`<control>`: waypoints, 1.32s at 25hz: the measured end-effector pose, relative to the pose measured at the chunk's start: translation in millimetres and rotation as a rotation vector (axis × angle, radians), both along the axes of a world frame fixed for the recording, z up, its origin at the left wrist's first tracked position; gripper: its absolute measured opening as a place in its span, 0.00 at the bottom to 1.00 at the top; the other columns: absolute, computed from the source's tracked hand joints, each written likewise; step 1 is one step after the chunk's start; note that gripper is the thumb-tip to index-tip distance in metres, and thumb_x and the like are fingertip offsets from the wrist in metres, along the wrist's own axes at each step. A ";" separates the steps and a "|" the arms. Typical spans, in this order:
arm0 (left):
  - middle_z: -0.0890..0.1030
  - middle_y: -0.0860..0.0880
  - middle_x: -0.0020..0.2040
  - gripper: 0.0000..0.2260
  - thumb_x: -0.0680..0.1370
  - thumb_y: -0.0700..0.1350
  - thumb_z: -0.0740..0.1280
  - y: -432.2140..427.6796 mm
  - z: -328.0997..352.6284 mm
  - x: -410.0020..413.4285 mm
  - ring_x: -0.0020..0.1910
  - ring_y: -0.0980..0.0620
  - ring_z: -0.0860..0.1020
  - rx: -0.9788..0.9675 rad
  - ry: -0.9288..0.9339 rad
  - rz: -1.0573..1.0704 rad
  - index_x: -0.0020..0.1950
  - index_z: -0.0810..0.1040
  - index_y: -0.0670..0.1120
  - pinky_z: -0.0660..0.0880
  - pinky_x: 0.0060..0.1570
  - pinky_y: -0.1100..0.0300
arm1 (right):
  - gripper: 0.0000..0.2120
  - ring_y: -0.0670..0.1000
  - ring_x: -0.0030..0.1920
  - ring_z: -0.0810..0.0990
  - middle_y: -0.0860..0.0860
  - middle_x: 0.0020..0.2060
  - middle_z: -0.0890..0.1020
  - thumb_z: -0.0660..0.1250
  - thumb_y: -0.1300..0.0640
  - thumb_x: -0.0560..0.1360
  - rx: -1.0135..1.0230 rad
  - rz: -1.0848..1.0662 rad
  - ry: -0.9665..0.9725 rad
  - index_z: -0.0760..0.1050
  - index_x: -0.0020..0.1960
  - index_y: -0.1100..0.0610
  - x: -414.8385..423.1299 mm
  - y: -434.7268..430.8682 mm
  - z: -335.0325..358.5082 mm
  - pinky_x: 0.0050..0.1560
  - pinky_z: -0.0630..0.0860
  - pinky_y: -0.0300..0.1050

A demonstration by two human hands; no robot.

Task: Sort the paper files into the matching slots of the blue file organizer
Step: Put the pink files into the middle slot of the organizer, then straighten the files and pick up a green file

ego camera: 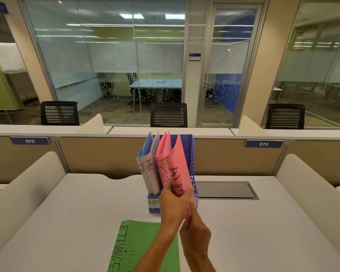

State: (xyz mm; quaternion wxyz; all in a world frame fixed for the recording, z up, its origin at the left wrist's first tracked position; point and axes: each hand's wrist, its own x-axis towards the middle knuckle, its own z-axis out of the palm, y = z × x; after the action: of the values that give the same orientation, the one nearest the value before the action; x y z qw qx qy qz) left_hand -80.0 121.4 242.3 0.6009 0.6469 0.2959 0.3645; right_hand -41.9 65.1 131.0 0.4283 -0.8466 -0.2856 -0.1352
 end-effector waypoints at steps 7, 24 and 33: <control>0.83 0.54 0.52 0.10 0.79 0.55 0.63 70.7 -91.1 -10.0 0.53 0.53 0.82 0.209 0.242 -0.194 0.53 0.78 0.51 0.80 0.53 0.53 | 0.14 0.46 0.28 0.75 0.54 0.35 0.84 0.68 0.67 0.70 0.263 -0.051 -0.019 0.79 0.56 0.64 35.7 8.6 30.3 0.33 0.73 0.33; 0.75 0.47 0.69 0.34 0.67 0.43 0.74 165.2 -218.5 31.6 0.68 0.40 0.73 1.058 0.952 -0.289 0.72 0.69 0.46 0.69 0.68 0.43 | 0.07 0.52 0.34 0.78 0.54 0.38 0.81 0.63 0.58 0.74 0.493 0.044 0.020 0.76 0.46 0.61 113.2 127.8 14.8 0.33 0.77 0.31; 0.71 0.52 0.72 0.45 0.59 0.46 0.79 169.7 -244.9 35.7 0.70 0.44 0.72 0.951 0.997 -0.283 0.75 0.65 0.51 0.71 0.60 0.35 | 0.19 0.49 0.47 0.80 0.54 0.47 0.82 0.60 0.48 0.77 0.512 0.029 0.115 0.76 0.53 0.65 145.6 177.5 -21.5 0.44 0.83 0.47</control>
State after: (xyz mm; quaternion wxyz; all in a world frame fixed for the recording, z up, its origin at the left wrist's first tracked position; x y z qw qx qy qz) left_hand -44.2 291.1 -2.6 0.0874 0.9617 0.2576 0.0324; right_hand 103.7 242.6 109.5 0.6461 -0.7127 -0.2292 -0.1487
